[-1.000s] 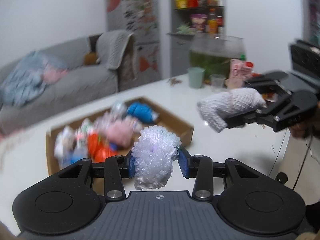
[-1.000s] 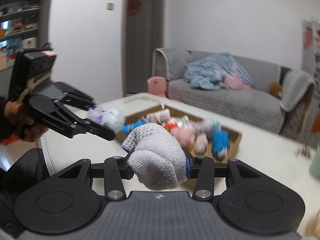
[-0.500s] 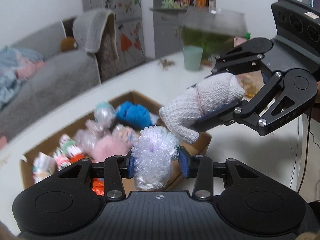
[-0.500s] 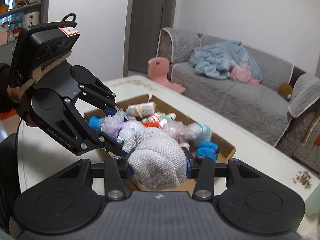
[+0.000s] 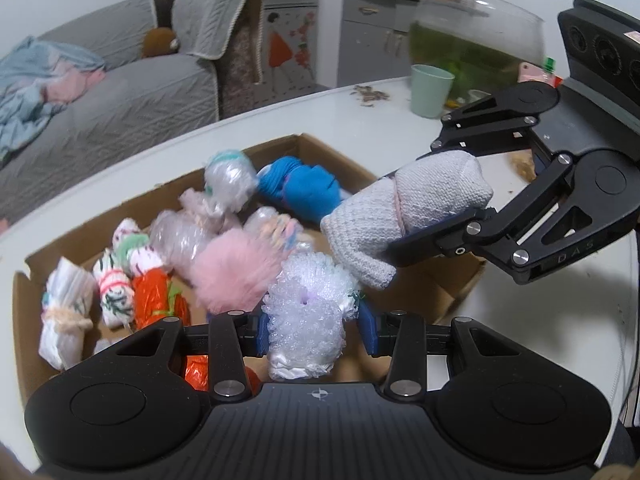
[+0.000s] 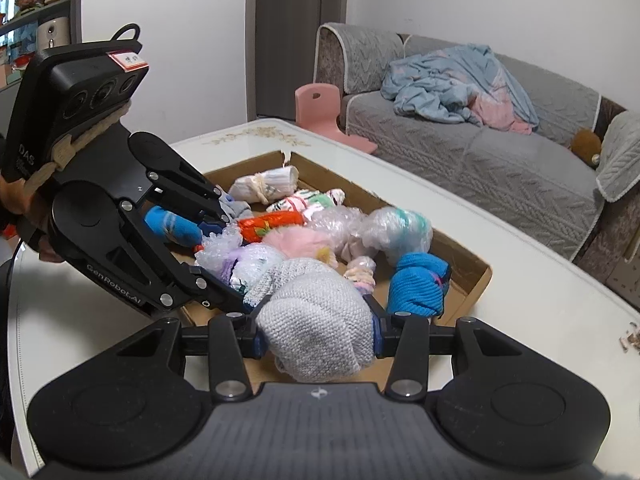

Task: Organize objects
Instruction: 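Carry both bundles into the box and open both tools to release them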

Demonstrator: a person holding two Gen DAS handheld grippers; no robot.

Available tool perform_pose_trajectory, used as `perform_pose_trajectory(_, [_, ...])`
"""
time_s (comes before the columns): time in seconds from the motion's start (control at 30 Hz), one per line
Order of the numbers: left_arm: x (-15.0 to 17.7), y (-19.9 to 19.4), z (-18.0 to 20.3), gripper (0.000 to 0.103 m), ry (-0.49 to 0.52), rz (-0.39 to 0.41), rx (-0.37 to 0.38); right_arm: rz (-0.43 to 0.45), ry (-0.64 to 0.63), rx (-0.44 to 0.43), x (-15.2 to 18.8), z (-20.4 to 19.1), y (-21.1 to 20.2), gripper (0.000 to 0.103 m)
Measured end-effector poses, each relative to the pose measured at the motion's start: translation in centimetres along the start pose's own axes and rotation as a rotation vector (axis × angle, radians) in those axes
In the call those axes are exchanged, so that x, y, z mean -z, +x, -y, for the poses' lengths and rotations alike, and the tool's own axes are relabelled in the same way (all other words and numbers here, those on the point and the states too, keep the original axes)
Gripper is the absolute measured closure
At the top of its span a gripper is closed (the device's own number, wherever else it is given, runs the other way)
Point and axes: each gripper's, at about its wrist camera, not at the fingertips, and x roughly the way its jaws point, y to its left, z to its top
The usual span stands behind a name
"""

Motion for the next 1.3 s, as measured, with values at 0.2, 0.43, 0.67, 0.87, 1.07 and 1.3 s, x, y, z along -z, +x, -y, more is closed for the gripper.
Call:
perform_pose_trajectory(0.2, [0.5,1.2,-0.7,0.055,-0.035,0.001,-0.014,-0.011,0.017,-0.004,0.6,0.3,1.4,0.062])
perform_pose_trajectory(0.43, [1.5,2.3,-0.5,0.055,-0.051,-0.017,-0.041,-0.056,-0.007,0.014,1.7,0.0,2.8,0.062])
perform_pose_trajectory(0.67, [1.9,2.6,0.0,0.055,-0.060,-0.007,-0.068,-0.073,-0.002,0.030,2.5,-0.1,3.1,0.062])
perform_pose_trajectory(0.87, [1.8,2.7,-0.1,0.053,-0.075,-0.009,-0.074,-0.098,-0.020,0.053,2.3,-0.7,3.5,0.060])
perform_pose_trajectory(1.07, [1.4,2.8,0.2,0.046,-0.098,-0.046,-0.107,-0.181,-0.048,0.078,1.6,-1.6,4.1,0.059])
perform_pose_trajectory(1.3, [0.8,2.5,-0.9,0.023,-0.262,-0.088,-0.142,-0.270,-0.032,0.152,0.7,-2.1,4.4,0.034])
